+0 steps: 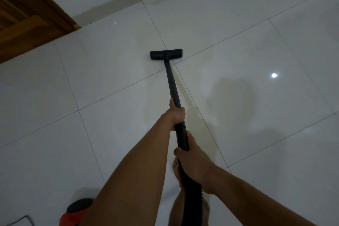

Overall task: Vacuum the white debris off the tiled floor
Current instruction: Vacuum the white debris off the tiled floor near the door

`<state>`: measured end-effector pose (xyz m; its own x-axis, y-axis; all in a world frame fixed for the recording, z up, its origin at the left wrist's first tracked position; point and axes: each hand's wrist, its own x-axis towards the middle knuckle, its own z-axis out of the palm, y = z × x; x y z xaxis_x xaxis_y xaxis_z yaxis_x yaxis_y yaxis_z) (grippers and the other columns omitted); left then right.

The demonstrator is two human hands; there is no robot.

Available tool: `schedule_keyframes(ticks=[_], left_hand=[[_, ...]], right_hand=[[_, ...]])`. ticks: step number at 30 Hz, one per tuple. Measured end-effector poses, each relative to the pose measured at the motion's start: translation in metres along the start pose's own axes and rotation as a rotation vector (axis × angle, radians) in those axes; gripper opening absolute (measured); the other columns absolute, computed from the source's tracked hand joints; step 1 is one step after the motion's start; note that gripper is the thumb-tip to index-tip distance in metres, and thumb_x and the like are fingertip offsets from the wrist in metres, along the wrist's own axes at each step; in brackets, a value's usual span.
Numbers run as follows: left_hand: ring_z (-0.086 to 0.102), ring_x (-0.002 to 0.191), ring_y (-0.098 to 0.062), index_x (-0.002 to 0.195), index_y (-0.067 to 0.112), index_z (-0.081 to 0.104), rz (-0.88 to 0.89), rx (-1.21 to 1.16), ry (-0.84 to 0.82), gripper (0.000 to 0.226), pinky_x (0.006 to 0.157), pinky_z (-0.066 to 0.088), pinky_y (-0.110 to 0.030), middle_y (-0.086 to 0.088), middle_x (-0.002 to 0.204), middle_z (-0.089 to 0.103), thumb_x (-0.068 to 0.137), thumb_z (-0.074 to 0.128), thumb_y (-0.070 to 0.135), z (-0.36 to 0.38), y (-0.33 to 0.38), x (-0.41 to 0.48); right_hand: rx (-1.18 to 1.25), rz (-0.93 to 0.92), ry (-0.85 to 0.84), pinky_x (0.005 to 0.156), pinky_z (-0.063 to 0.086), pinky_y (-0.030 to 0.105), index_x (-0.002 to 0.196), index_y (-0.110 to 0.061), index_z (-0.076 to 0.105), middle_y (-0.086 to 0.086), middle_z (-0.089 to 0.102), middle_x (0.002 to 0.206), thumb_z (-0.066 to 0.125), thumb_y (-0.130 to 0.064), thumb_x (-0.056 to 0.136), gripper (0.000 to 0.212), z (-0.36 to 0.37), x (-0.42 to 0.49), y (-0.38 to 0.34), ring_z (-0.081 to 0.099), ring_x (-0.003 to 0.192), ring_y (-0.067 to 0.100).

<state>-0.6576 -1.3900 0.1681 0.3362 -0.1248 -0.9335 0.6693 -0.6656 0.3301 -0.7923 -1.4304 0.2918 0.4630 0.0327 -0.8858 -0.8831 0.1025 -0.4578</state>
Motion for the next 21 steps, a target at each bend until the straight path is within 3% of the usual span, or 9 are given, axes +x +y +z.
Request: schedule_keyframes(ticks=[6,11,15,21], left_hand=[[0.055,0.080,-0.020,0.157,0.037,-0.013,0.029,-0.010,0.001,0.070,0.075,0.054,-0.039,-0.008,0.119,0.048,0.107,0.035,0.024,-0.016,0.018,0.015],[0.056,0.083,-0.021,0.157,0.038,-0.015,0.043,0.003,0.003,0.071,0.082,0.056,-0.042,-0.011,0.125,0.051,0.107,0.034,0.026,-0.026,0.028,0.031],[0.057,0.084,-0.021,0.157,0.038,-0.016,0.057,0.003,0.008,0.072,0.077,0.055,-0.040,-0.014,0.129,0.054,0.107,0.034,0.026,-0.032,0.034,0.044],[0.056,0.083,-0.021,0.157,0.038,-0.013,0.044,0.000,-0.013,0.072,0.076,0.055,-0.040,-0.011,0.125,0.051,0.106,0.036,0.026,-0.034,0.032,0.032]], right_hand=[[-0.010,-0.007,0.018,0.041,0.045,0.012,0.157,-0.039,0.015,0.007,0.056,0.079,0.045,-0.017,0.106,0.063,0.002,0.013,-0.027,0.056,0.054,0.008],[-0.015,-0.002,0.040,0.037,0.043,0.009,0.159,-0.041,0.009,0.002,0.058,0.088,0.044,-0.018,0.107,0.067,0.004,0.031,-0.037,0.058,0.065,0.009],[-0.022,-0.005,0.055,0.036,0.041,0.008,0.160,-0.042,0.008,-0.002,0.056,0.086,0.044,-0.018,0.107,0.068,0.004,0.043,-0.042,0.057,0.065,0.008],[-0.035,0.023,0.048,0.036,0.042,0.012,0.158,-0.040,0.013,0.007,0.058,0.086,0.046,-0.017,0.106,0.066,0.009,0.031,-0.047,0.056,0.060,0.011]])
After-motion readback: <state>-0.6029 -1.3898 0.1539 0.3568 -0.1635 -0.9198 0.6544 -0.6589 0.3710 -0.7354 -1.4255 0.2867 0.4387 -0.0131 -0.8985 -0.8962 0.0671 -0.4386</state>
